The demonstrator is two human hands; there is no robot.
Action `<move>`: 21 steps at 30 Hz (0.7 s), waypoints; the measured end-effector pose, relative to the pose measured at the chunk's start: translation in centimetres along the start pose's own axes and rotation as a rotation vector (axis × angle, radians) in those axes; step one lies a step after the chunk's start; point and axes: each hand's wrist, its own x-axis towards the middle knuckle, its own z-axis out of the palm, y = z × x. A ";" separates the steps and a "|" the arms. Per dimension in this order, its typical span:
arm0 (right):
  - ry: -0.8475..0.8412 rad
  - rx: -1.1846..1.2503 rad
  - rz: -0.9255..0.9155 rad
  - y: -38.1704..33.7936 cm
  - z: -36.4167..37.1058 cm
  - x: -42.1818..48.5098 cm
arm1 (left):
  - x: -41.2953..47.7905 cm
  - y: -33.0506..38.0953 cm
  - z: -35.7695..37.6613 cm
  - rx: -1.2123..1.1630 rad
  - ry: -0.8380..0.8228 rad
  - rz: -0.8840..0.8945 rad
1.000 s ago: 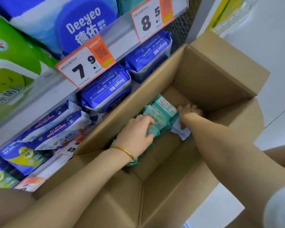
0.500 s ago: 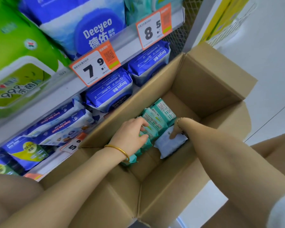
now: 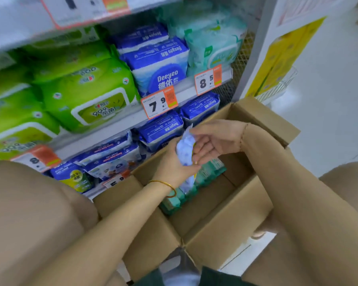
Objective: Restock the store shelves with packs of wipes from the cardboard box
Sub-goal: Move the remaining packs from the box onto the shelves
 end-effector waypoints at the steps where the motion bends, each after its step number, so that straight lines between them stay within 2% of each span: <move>1: 0.010 0.000 -0.062 -0.5 0.4 -0.6 | -0.2 0.0 -0.7 -0.190 0.024 -0.053; 4: 0.280 -0.162 -0.197 -1.5 1.1 -1.4 | -1.6 0.7 -3.1 -0.762 0.009 -0.222; 6: 0.420 -0.259 -0.240 -1.6 1.2 -1.3 | -2.2 1.2 -4.6 -0.899 -0.048 -0.244; 7: 0.425 -0.282 -0.233 -1.6 1.4 -1.2 | -2.5 1.6 -5.4 -0.939 -0.075 -0.226; 9: 0.333 -0.252 -0.211 -1.5 2.3 -1.4 | -2.8 2.1 -6.4 -1.005 -0.083 -0.200; 11: 0.173 -0.170 -0.207 -1.5 3.2 -1.6 | -3.0 2.5 -7.0 -1.051 -0.054 -0.179; 13: 0.025 -0.148 -0.274 -1.6 4.5 -2.1 | -3.2 2.7 -7.4 -1.077 -0.040 -0.145; 14: 0.007 -0.139 -0.318 -1.6 4.9 -2.0 | -3.2 2.8 -7.7 -1.076 -0.042 -0.121; 17: 0.146 -0.148 -0.505 -2.6 5.5 -1.8 | -3.5 3.6 -9.0 -0.861 -0.006 -0.063; 19: 0.201 -0.175 -0.636 -3.9 5.6 -2.5 | -3.8 4.8 -10.4 -0.450 0.067 -0.013; 21: 0.170 -0.329 -0.726 -5.6 5.7 -3.5 | -4.3 6.9 -12.0 -0.044 0.098 0.061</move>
